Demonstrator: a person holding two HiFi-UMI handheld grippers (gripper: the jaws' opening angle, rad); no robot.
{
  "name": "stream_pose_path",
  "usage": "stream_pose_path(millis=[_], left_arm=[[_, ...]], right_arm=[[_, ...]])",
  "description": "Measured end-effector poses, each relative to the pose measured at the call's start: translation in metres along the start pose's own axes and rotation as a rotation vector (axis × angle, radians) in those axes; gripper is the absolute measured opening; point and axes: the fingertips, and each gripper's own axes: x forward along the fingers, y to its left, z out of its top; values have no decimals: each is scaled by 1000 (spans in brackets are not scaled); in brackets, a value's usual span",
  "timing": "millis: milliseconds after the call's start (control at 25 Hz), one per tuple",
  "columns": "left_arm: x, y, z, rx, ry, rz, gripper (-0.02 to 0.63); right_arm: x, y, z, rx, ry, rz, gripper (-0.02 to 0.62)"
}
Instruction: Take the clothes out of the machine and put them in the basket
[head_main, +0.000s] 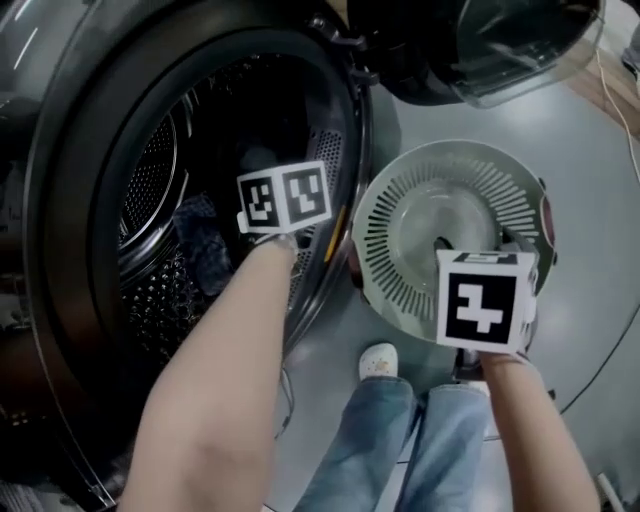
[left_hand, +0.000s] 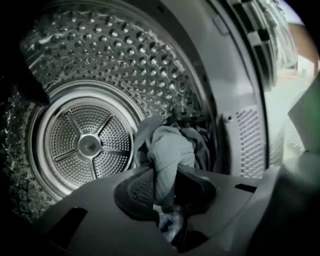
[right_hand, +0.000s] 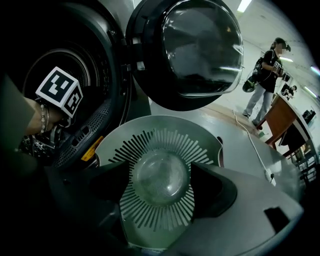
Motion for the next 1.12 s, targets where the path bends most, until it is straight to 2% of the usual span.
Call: stream_pose_path(millis=[160,440,680,800,960,1120], left_arm=[[-29,-7,2,-7,-16,-51,74],[-74,-9,-4,-47,8,-98,74],[-111,-9,-4,-110,20,-149,72],[-129,-11,-9,-121,22,-173,72],[-142,-14,-12,-150,29,-191,72],[-152,-16,-5,-206,2,-235,72]], right_arm=[[-25,-8,-16,-1,16,-9,382],[-63,-11,-13,-53,-21,13,382],[-98,-27,-3,-7,-50,32,373],[-112,-35,2,14,-72,22,346],[-117,-43,9,39,-87,17,327],[-119,-52,9,49,-97,4,322]])
